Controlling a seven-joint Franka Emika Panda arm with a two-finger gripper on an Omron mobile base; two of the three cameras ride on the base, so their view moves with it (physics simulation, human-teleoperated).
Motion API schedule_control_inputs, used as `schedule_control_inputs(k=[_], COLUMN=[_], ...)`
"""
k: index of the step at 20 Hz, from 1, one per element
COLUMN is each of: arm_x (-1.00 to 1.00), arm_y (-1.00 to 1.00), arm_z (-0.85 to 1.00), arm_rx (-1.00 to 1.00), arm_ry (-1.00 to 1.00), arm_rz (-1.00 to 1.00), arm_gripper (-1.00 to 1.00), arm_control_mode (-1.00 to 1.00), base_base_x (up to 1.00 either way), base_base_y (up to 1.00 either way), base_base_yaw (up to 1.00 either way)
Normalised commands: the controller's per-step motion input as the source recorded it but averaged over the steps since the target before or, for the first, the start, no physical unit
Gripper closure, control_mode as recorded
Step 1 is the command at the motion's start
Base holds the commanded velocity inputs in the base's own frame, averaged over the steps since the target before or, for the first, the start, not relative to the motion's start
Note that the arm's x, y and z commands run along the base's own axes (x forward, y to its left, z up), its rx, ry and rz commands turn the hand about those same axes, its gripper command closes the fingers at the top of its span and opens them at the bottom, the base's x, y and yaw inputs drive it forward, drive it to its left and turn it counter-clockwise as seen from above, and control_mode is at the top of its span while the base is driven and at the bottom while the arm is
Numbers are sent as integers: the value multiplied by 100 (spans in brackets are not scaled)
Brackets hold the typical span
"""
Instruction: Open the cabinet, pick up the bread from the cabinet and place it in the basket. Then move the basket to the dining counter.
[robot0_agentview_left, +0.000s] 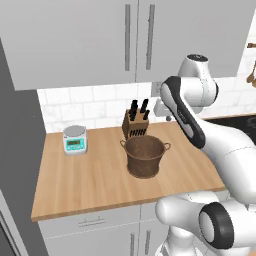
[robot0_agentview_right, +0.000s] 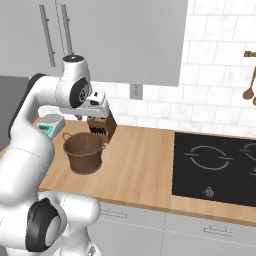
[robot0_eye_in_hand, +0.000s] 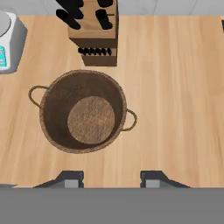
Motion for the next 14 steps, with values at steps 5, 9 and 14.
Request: schedule_control_inputs(k=[5, 9, 14], arm_x=[-15, -22, -24], arm_y=[-2, 0, 4], arm_z=[0, 27, 59], arm_rx=[3, 3, 0], arm_ry=[-24, -46, -52], arm_rz=[0, 0, 0], arm_gripper=[-100, -100, -100], arm_control_mode=[-100, -100, -100], base_base_x=[0, 0, 0], base_base_y=[0, 0, 0], base_base_yaw=[0, 0, 0])
